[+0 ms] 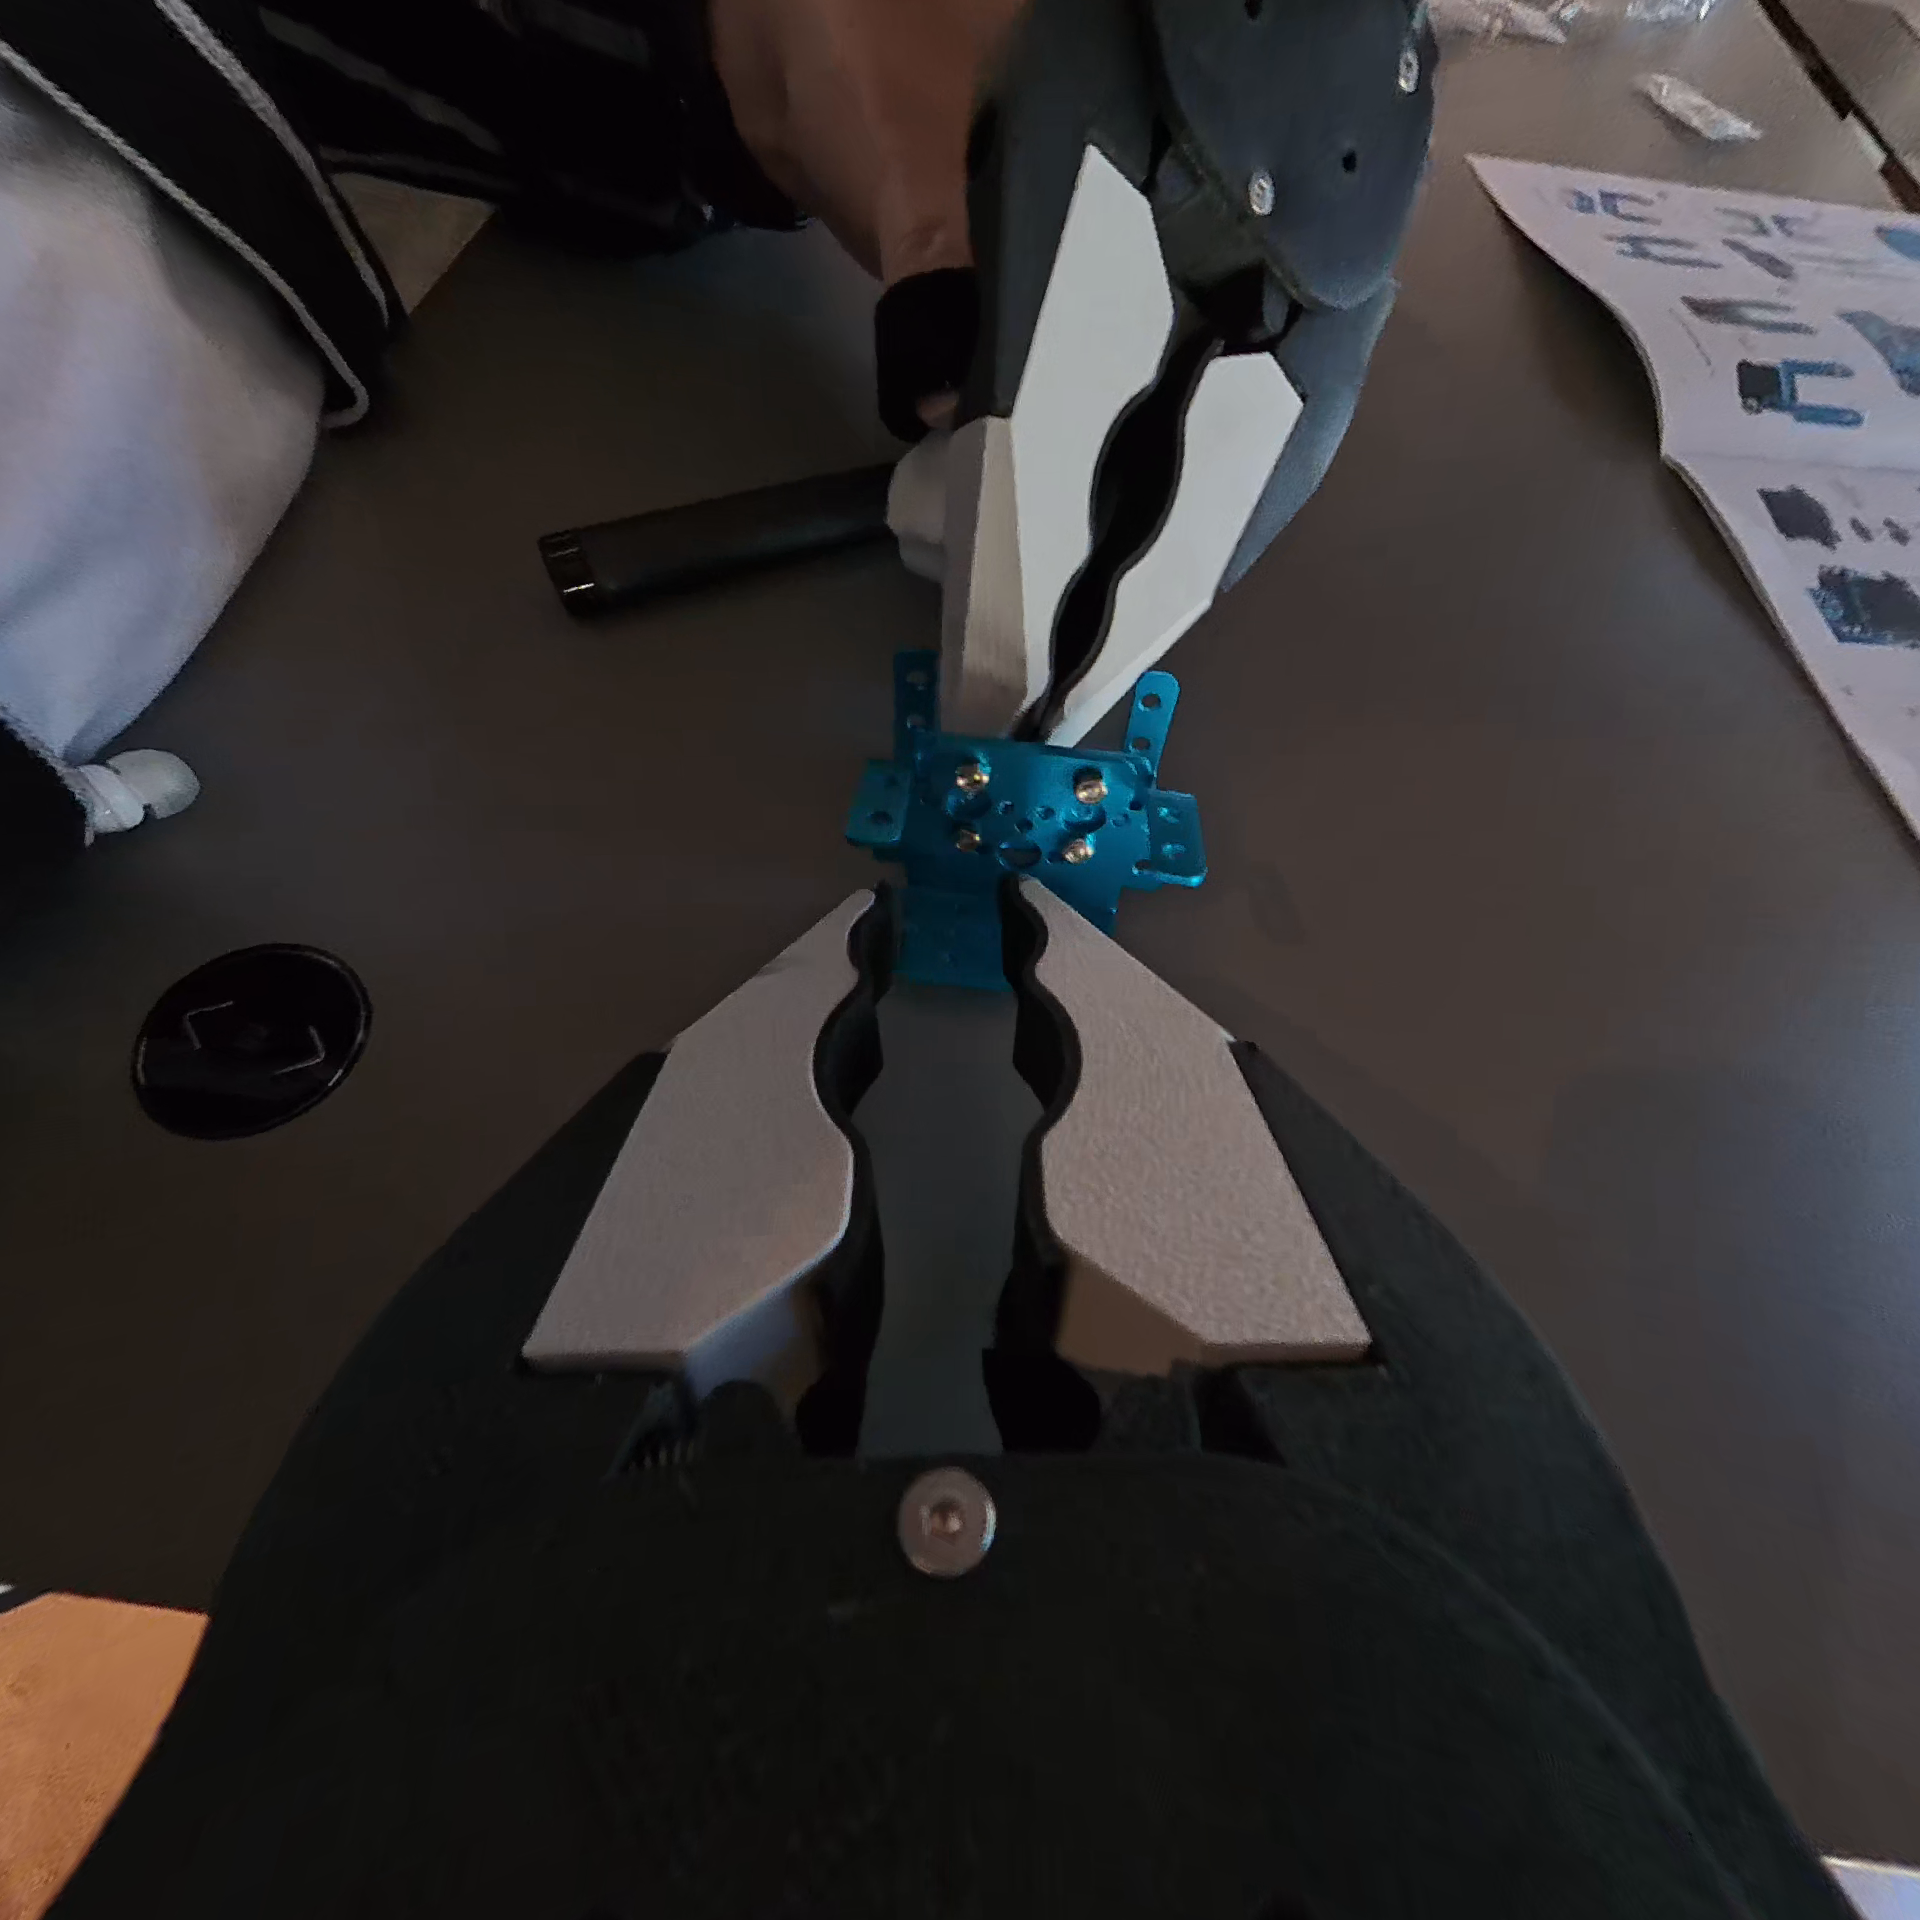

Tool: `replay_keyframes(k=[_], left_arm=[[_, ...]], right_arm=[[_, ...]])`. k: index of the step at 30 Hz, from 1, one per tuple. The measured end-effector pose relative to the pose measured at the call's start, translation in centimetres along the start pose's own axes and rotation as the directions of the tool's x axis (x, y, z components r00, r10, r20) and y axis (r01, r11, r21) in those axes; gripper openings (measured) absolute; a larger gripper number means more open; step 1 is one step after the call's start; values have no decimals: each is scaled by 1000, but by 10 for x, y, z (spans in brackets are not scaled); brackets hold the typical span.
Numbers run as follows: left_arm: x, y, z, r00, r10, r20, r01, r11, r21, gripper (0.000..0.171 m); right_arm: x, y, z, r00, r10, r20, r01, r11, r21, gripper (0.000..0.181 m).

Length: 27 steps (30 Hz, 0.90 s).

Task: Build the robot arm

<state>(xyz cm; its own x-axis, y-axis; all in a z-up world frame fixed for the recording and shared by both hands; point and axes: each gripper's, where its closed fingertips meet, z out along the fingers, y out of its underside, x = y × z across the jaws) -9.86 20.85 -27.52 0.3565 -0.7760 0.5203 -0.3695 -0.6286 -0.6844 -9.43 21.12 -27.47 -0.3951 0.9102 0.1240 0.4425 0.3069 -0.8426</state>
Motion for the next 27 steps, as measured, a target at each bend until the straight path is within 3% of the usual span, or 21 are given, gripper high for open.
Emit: replay_keyframes(k=[8,16,20,27], left_arm=[[0,-3,4,1000,-15,-13,15,1000,-2,0],[1,-3,4,1000,-18,-13,18,1000,-3,0],[1,-3,5,1000,-16,-12,16,1000,-1,0],[2,-3,5,1000,-12,-14,12,1000,-5,0]], right_arm=[[-5,-4,-2,997,-82,-10,82,996,20,20],[-4,1,0,1000,-16,10,16,1000,-20,22],[0,-7,-4,996,-77,-34,78,997,7,23],[-10,6,-1,999,-27,38,30,996,-81,21]])
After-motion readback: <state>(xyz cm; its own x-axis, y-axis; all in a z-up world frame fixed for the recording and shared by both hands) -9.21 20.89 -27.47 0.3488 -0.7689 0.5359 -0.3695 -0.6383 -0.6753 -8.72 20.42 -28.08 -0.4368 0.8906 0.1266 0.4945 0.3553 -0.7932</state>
